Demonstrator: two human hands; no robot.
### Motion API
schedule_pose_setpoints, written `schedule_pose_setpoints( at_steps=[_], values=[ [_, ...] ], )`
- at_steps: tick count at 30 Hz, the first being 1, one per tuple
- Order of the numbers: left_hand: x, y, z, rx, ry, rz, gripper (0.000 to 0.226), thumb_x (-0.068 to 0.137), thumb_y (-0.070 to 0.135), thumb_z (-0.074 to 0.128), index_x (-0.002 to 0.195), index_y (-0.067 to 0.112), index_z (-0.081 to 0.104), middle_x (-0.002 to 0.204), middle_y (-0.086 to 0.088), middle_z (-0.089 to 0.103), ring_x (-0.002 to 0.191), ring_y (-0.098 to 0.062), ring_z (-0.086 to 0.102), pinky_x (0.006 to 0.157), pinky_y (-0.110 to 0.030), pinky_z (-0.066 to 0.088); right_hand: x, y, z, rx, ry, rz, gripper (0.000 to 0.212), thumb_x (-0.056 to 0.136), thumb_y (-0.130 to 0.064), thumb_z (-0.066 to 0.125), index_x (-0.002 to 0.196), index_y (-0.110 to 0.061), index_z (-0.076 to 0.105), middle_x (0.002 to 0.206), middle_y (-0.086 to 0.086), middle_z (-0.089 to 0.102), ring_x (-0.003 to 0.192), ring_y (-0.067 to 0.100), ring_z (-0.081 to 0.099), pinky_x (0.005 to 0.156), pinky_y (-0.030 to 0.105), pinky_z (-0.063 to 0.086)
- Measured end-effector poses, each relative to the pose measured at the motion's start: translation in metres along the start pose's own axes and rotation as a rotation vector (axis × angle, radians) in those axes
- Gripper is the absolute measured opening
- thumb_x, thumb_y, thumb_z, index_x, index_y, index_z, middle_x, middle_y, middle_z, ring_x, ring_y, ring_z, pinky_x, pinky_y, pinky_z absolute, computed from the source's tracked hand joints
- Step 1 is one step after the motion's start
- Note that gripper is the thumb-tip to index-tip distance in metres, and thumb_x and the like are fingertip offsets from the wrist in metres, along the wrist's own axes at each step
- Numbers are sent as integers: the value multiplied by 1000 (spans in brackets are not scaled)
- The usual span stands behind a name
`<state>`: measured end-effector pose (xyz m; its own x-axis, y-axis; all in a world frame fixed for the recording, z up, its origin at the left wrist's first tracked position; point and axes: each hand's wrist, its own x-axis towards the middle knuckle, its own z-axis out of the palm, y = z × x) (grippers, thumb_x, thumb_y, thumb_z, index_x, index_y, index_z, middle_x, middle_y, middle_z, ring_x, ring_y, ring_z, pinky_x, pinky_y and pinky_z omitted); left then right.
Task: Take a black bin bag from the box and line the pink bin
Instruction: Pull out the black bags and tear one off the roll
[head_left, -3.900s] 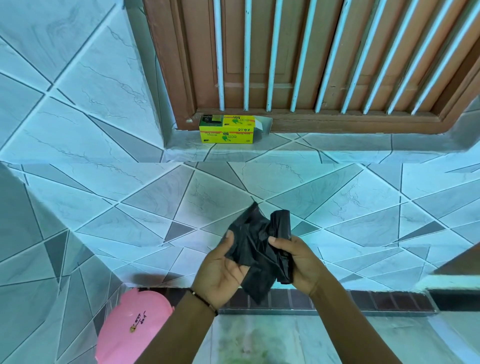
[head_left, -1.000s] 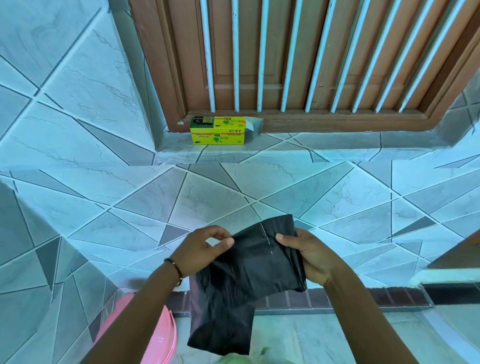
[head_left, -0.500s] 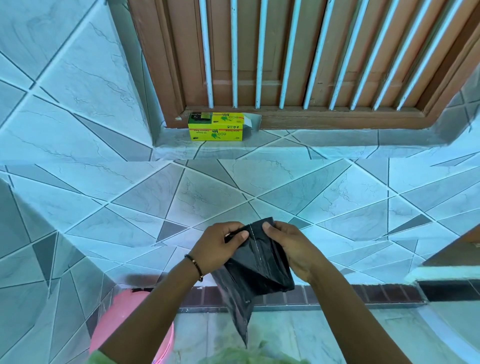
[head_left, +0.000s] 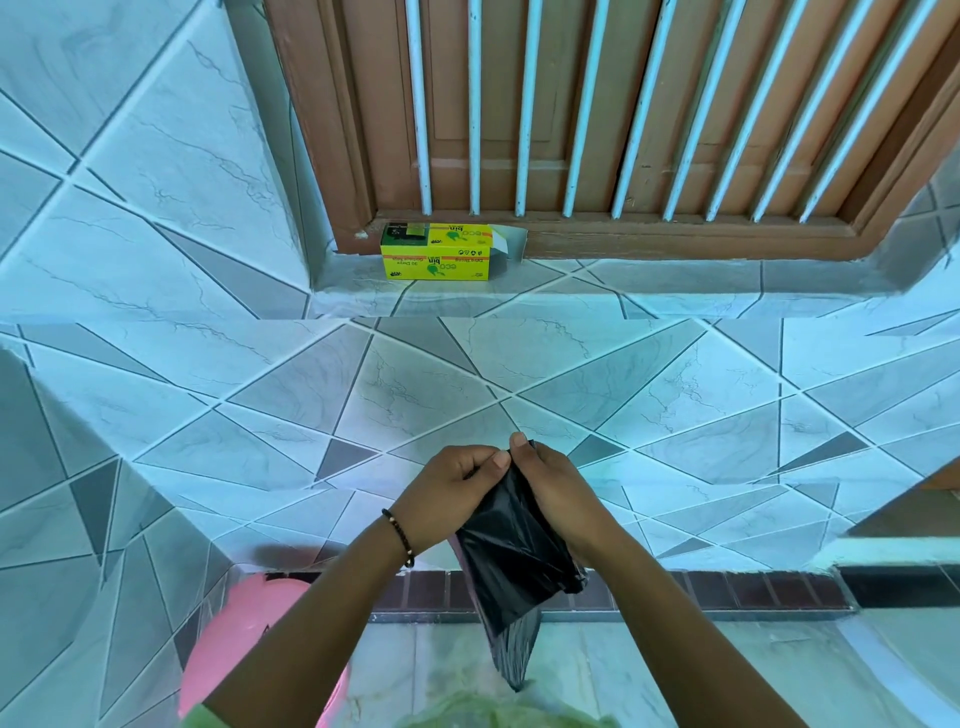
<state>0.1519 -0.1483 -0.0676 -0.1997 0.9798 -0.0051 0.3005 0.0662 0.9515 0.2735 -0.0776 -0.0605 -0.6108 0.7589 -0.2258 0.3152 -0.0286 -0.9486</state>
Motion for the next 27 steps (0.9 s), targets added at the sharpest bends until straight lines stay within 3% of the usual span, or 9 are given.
schedule_pose_setpoints(
  at_steps=[3,7,9,12,14,16,19,24,27],
  values=[
    [0,-1,5,22,69,43,40,94,33,44,67,5,53,59,1,45,56,-10,39,55,-24,30,-1,-4,3,-21,57,-46,41,96,-42,39,64,-17,46,63,-2,49,63,14,48,63,29,37],
    [-6,-2,13,-225,190,48,30,94,25,45,80,8,66,74,-7,64,68,-15,57,66,-27,45,-2,-10,6,50,72,-49,41,97,-40,39,67,-13,44,63,3,44,61,16,44,62,30,34],
    [-7,-1,15,-231,220,45,29,95,21,45,80,10,67,75,-7,66,69,-15,58,66,-27,46,-1,-11,6,63,63,-27,41,96,-42,39,67,-13,44,62,2,44,62,16,45,63,30,35],
    [-5,-3,10,88,235,75,35,93,30,44,60,22,53,55,5,51,53,-3,44,56,-23,35,-1,-7,6,48,73,1,42,95,-45,38,67,-14,44,63,2,44,64,18,45,65,31,35],
    [-3,-3,6,384,220,100,37,93,36,39,57,27,39,51,8,44,49,-6,42,53,-25,32,0,-6,4,-22,106,-17,43,96,-43,38,65,-14,41,63,2,42,64,18,43,65,32,33],
    [-3,-2,3,527,217,112,35,92,41,36,62,24,42,55,-2,53,55,-16,50,56,-31,39,1,-7,4,-112,133,-56,43,97,-41,37,62,-15,38,61,0,41,62,17,42,64,33,32],
    [-3,1,5,576,275,123,31,94,35,39,69,18,47,65,-16,62,62,-29,54,60,-34,43,1,-9,6,-201,159,-88,43,97,-39,36,61,-16,38,61,0,41,61,16,41,63,33,32],
    [-8,-1,3,547,305,147,39,95,33,39,68,7,51,64,-15,58,61,-23,50,58,-28,29,6,-14,-17,-220,292,-74,44,98,-38,35,59,-16,34,59,0,39,58,16,39,66,32,31],
    [-7,3,1,522,270,151,36,95,29,42,69,6,52,59,-8,51,61,-21,48,55,-25,26,7,-15,-24,-196,222,-24,43,96,-42,38,62,-16,34,61,0,36,59,16,36,64,31,30]
  ],
)
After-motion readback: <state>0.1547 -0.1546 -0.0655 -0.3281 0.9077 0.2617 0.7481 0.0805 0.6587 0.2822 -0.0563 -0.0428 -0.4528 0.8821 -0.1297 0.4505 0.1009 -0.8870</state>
